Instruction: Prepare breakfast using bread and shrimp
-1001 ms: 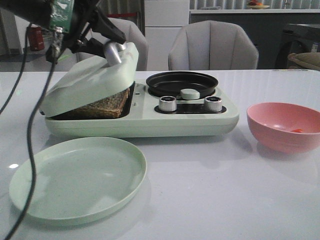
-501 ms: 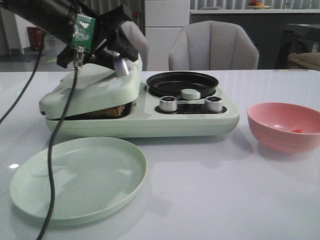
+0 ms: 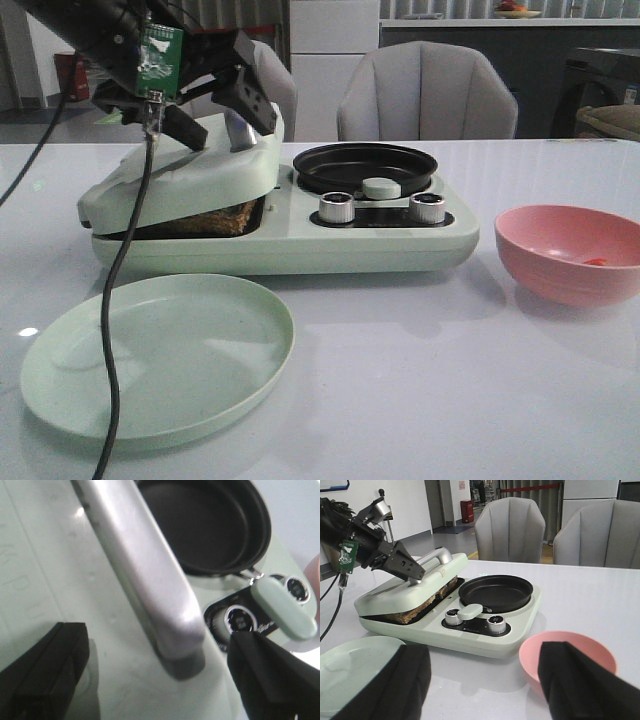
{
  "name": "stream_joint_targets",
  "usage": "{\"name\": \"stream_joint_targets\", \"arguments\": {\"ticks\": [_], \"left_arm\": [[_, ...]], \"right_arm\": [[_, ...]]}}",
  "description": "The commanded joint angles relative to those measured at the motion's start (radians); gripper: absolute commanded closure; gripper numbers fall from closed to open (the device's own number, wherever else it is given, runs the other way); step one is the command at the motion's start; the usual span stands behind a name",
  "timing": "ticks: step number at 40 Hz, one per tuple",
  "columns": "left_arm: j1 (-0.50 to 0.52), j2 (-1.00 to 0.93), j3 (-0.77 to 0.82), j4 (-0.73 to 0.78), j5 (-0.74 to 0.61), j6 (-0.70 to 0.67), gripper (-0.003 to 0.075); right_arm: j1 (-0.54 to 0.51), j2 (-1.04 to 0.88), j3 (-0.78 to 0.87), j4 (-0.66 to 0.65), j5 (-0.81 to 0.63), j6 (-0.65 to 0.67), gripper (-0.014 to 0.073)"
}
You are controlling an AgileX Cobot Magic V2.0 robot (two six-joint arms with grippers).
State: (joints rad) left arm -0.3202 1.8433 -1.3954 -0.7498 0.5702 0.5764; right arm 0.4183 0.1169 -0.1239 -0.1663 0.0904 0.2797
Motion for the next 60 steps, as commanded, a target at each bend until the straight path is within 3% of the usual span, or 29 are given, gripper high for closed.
{"name": "stream_joint_targets", "arguments": {"ticks": [1,7,12,28,33,44,60], "left_arm": [[-0.002,-0.114,-0.021,0.185,0.017,-0.14,0.0085],[-0.002,-0.225,-0.021,0.462,0.08,-0.304,0.0085],[-0.002,-0.326,-0.021,0.55,0.158,-0.356,0.0085],[-0.002,-0.756,0.173,0.601,0.199,-0.371,0.024],[-0.002,-0.913,0.268,0.596,0.188,-0.371,0.0262],[-0.002,-1.259,0.536,0.55,0.017,-0.371,0.0318],[-0.002,-1.691,0.857,0.515,-0.042,-0.371,0.0339]], "right_arm": [[-0.005,0.01,-0.025,-0.012,-0.085,-0.003,0.0036],[-0.005,0.01,-0.025,-0.012,-0.085,-0.003,0.0036],[-0.005,0.01,-0.025,-0.012,-0.085,-0.003,0.0036],[-0.005,0.01,-0.025,-0.012,-0.085,-0.003,0.0036],[-0.005,0.01,-0.025,-0.012,-0.085,-0.003,0.0036],[-0.005,0.01,-0.025,-0.012,-0.085,-0.003,0.0036],[-0.005,0.01,-0.025,-0.012,-0.085,-0.003,0.0036]]}}
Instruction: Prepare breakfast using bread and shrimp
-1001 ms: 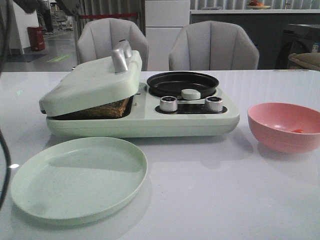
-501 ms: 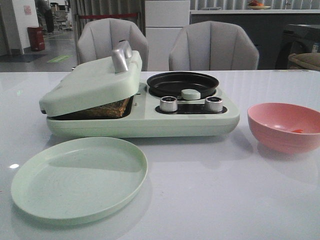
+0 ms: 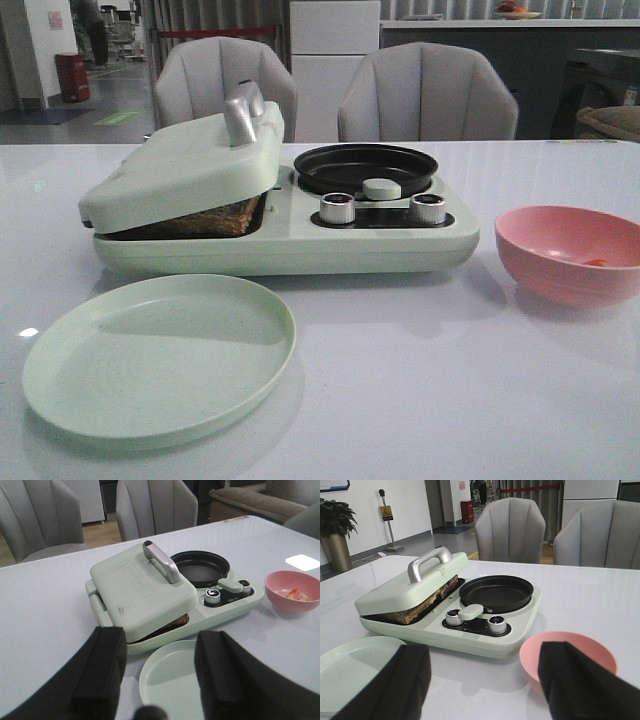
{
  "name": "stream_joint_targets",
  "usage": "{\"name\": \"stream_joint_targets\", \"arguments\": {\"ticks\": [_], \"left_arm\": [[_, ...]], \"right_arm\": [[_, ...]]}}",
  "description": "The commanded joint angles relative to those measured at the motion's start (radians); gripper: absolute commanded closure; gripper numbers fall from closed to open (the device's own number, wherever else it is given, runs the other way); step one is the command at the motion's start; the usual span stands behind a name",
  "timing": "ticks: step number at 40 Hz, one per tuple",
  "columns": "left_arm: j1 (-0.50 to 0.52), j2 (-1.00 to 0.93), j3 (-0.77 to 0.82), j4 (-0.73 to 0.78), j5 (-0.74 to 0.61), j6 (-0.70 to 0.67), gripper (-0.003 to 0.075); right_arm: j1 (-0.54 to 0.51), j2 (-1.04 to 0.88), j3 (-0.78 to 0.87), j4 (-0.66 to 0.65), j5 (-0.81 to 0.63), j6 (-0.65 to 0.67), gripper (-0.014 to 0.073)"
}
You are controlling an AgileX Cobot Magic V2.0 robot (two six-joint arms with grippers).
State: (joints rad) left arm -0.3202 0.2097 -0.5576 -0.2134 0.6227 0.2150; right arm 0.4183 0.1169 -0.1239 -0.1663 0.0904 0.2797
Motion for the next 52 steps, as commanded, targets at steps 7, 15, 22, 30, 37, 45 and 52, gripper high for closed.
{"name": "stream_joint_targets", "arguments": {"ticks": [7,15,22,30,37,45,52], "left_arm": [[-0.002,-0.224,0.101,-0.023,-0.095,-0.009,0.0463],[-0.002,-0.212,0.135,-0.028,-0.092,-0.009,0.0606],[-0.002,-0.212,0.148,-0.028,-0.122,-0.009,0.0608],[-0.002,-0.212,0.149,-0.028,-0.117,-0.009,0.0608],[-0.002,-0.212,0.149,-0.028,-0.117,-0.009,0.0608],[-0.002,-0.212,0.149,-0.028,-0.117,-0.009,0.0608],[-0.002,-0.212,0.149,-0.028,-0.117,-0.009,0.0608]], "right_arm": [[-0.005,0.01,-0.025,-0.012,-0.085,-0.003,0.0036],[-0.005,0.011,-0.025,-0.012,-0.09,-0.003,0.0036],[-0.005,0.011,-0.025,-0.012,-0.09,-0.003,0.0036],[-0.005,0.011,-0.025,-0.012,-0.154,-0.003,0.0036],[-0.005,0.011,-0.025,-0.012,-0.181,-0.003,0.0036],[-0.005,0.022,-0.061,-0.012,-0.24,-0.003,0.0036],[-0.005,0.117,-0.214,-0.019,-0.048,-0.01,0.0036]]}}
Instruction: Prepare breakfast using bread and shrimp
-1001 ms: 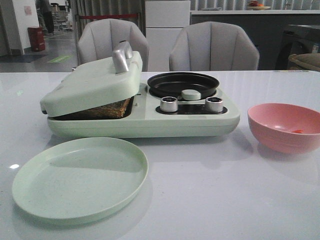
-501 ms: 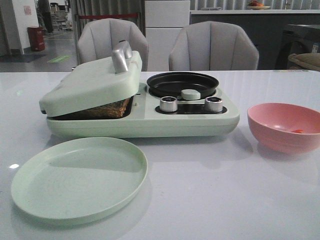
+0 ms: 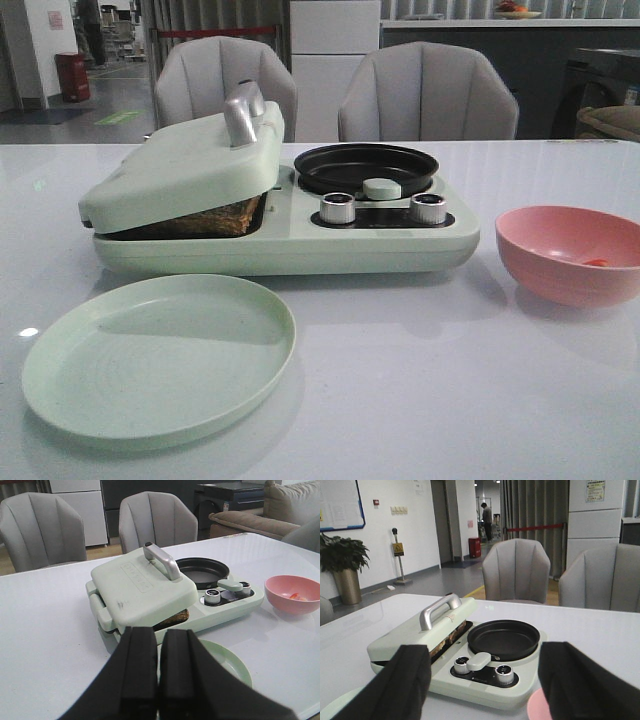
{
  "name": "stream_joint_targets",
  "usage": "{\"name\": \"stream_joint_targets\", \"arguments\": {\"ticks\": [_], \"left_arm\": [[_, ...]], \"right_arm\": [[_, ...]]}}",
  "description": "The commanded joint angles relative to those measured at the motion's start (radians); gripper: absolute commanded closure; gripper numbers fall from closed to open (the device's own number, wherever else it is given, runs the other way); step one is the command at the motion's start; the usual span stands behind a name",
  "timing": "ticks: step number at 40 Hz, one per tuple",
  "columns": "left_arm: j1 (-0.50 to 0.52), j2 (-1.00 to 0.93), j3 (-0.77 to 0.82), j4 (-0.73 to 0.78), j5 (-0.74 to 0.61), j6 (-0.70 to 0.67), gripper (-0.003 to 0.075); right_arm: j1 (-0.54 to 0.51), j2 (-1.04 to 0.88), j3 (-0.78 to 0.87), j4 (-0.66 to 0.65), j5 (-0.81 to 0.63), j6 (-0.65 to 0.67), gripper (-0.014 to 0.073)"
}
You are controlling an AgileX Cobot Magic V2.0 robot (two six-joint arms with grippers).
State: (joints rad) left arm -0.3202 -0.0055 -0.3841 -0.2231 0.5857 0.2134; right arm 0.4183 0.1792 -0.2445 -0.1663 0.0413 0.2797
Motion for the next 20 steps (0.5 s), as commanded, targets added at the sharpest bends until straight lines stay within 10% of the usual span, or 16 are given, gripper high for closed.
{"name": "stream_joint_targets", "arguments": {"ticks": [1,20], "left_arm": [[-0.002,0.003,-0.025,-0.018,-0.08,-0.008,0.0608],[-0.002,0.003,-0.025,-0.018,-0.08,-0.008,0.0608]], "right_arm": [[-0.005,0.083,-0.119,-0.027,0.03,-0.01,0.0036],[-0.007,0.477,-0.42,-0.053,0.411,0.046,0.0036]]}}
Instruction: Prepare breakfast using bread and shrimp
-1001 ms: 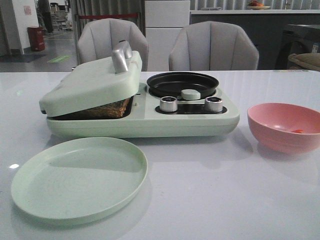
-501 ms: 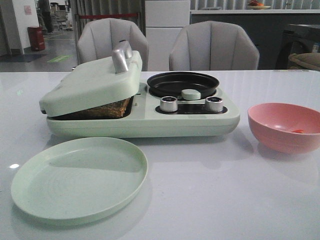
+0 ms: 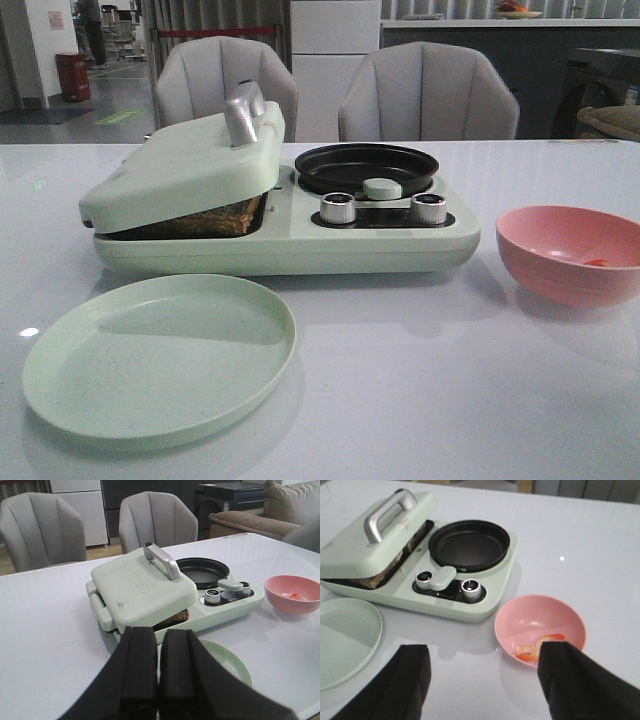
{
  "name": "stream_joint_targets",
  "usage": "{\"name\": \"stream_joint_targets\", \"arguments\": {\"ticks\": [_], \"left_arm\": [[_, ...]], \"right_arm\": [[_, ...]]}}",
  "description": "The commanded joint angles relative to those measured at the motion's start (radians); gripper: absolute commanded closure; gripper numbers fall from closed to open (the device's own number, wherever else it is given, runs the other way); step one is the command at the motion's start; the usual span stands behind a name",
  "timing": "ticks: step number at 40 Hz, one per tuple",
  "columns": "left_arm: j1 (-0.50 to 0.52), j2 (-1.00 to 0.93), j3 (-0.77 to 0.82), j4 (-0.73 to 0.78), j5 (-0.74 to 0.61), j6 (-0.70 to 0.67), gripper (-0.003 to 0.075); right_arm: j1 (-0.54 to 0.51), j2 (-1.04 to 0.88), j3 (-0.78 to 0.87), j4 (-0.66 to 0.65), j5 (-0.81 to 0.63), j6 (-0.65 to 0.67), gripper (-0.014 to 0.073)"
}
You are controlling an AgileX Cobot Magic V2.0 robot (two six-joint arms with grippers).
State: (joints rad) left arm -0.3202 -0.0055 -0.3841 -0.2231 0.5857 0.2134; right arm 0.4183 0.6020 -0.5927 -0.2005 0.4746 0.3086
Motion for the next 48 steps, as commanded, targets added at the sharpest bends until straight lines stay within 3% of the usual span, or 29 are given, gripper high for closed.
{"name": "stream_joint_targets", "arguments": {"ticks": [1,9,23,38,44,48], "left_arm": [[-0.002,0.003,-0.025,-0.018,-0.08,-0.008,0.0608],[-0.002,0.003,-0.025,-0.018,-0.08,-0.008,0.0608],[-0.002,0.003,-0.025,-0.018,-0.08,-0.008,0.0608],[-0.002,0.003,-0.025,-0.018,-0.08,-0.008,0.0608],[-0.002,0.003,-0.025,-0.018,-0.08,-0.008,0.0608],[-0.002,0.003,-0.025,-0.018,-0.08,-0.008,0.0608]], "right_arm": [[-0.007,0.08,-0.09,-0.019,-0.011,0.023,0.0036],[-0.096,0.219,-0.184,-0.013,0.056,0.088,0.0036],[-0.4,0.455,-0.295,0.146,0.106,0.058,0.0036],[-0.663,0.691,-0.346,0.666,0.096,-0.377,0.0036],[-0.692,0.771,-0.383,0.749,0.067,-0.588,0.0036],[-0.691,0.842,-0.414,0.813,0.065,-0.654,0.0036]]}}
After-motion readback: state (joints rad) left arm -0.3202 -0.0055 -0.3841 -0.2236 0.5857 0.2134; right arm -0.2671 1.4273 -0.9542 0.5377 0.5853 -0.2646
